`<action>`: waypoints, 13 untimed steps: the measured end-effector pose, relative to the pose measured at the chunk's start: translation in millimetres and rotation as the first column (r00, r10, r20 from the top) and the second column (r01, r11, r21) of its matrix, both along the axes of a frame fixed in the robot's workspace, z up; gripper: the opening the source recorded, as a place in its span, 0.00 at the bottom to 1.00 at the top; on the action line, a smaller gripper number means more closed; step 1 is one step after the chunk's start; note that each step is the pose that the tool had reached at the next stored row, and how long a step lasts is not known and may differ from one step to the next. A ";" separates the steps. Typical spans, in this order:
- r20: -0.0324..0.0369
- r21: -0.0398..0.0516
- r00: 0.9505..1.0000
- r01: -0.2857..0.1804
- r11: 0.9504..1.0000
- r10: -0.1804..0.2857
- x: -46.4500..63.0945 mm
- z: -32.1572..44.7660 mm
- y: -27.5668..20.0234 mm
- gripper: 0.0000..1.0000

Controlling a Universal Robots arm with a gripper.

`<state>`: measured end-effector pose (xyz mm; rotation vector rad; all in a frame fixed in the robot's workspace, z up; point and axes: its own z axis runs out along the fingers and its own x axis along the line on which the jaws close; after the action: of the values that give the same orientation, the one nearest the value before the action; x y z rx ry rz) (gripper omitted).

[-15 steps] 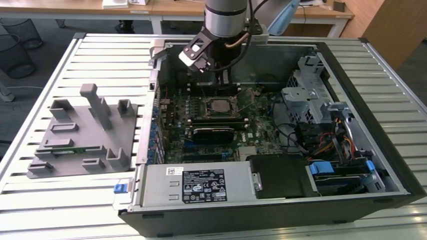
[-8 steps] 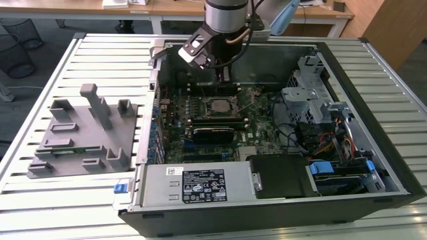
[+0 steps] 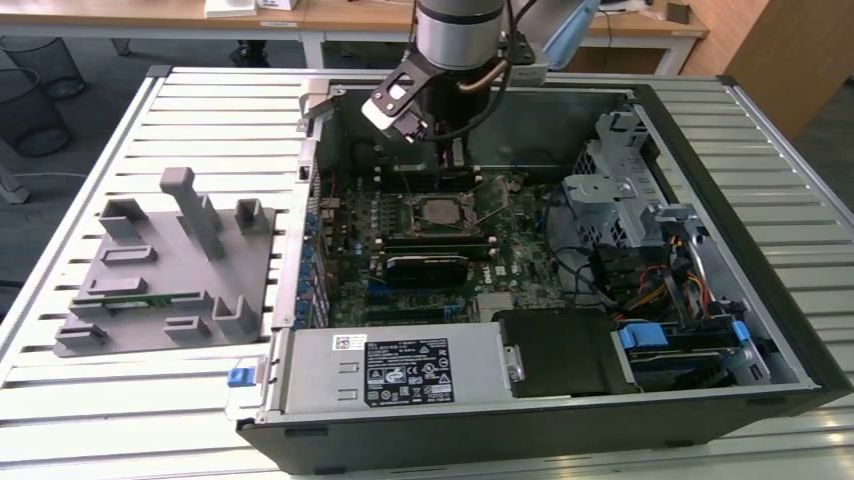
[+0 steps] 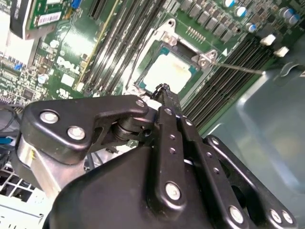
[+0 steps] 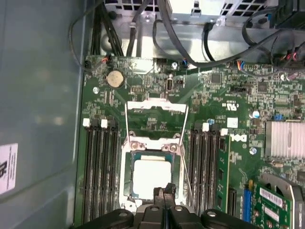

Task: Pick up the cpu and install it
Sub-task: 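Close the cpu cover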

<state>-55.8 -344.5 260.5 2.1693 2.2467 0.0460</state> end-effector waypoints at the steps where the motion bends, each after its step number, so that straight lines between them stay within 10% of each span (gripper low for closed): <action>1: -0.001 0.000 1.000 0.000 1.000 0.000 2.1 0.0 0.0 0.11; 13: -0.010 0.002 1.000 0.000 1.000 0.000 16.2 7.8 0.0 0.11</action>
<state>-39.6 -344.5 268.3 2.1750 2.2529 0.0372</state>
